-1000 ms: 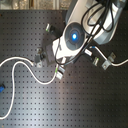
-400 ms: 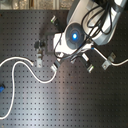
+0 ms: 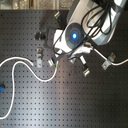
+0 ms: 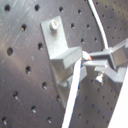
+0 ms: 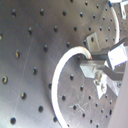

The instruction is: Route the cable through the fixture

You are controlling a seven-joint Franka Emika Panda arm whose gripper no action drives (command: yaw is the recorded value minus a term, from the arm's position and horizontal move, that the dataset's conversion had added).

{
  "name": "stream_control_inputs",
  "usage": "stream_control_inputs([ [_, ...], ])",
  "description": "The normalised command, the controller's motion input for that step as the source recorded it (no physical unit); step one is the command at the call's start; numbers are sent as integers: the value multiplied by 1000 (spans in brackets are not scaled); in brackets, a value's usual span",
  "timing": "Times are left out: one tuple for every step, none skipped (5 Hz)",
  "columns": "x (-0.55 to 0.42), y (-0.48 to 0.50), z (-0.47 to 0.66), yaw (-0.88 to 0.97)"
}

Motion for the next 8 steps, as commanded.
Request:
stream_control_inputs([
  [-28,6,69,940],
  [-328,4,6,-143],
  [-495,117,10,0],
  [-174,11,-41,0],
  [18,-5,-1,0],
  [158,-138,345,-29],
  [384,-259,620,-91],
  [95,-55,223,-160],
])
